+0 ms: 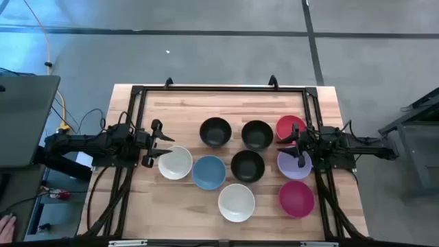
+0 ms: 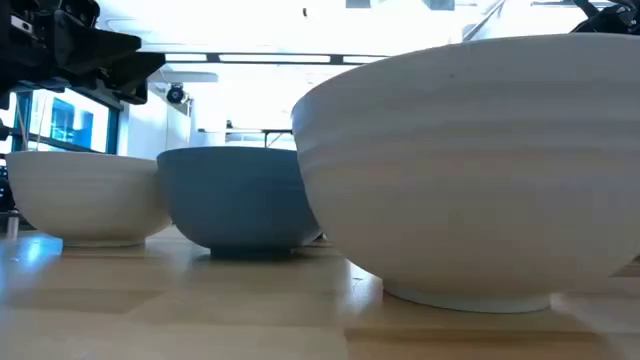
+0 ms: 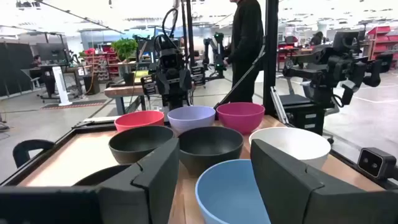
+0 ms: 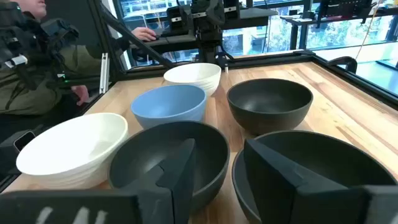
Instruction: Nest bowls inside each other
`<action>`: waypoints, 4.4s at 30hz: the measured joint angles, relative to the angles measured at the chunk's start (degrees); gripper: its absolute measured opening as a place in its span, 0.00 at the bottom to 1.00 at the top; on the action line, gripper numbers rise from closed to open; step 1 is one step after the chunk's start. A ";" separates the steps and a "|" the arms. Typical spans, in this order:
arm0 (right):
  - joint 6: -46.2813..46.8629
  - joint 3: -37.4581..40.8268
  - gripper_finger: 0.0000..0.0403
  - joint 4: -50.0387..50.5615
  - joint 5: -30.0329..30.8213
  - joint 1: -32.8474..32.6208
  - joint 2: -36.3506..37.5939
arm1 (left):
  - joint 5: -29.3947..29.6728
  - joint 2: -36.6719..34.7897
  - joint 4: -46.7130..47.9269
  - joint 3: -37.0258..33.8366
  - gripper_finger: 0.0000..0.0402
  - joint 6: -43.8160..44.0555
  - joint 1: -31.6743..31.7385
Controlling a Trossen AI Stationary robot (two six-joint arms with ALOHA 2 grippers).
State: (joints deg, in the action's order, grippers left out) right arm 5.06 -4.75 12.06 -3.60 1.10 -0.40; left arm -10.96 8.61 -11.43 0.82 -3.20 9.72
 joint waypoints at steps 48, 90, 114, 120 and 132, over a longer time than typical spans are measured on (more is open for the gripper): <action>-0.01 0.00 0.32 0.02 -0.01 0.00 0.00 | 0.00 0.00 0.00 0.00 0.47 0.00 -0.02; 0.00 0.00 0.32 0.00 -0.02 0.00 0.00 | 0.00 0.01 -0.19 0.00 0.47 0.00 0.02; 0.00 0.00 0.32 0.00 -0.02 -0.01 0.00 | 2.97 0.01 -5.56 0.00 0.47 6.07 0.00; -2.87 0.00 0.32 0.00 -0.02 -0.01 0.00 | 1.76 0.01 -5.91 0.00 0.47 8.09 -0.04; 15.83 0.00 0.32 -3.19 -0.04 -0.02 0.00 | 0.53 0.01 -5.91 0.00 0.47 9.07 -0.03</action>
State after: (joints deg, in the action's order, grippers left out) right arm 20.89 -4.75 8.86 -3.64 1.08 -0.40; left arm -10.43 8.62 -17.34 0.82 5.87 9.69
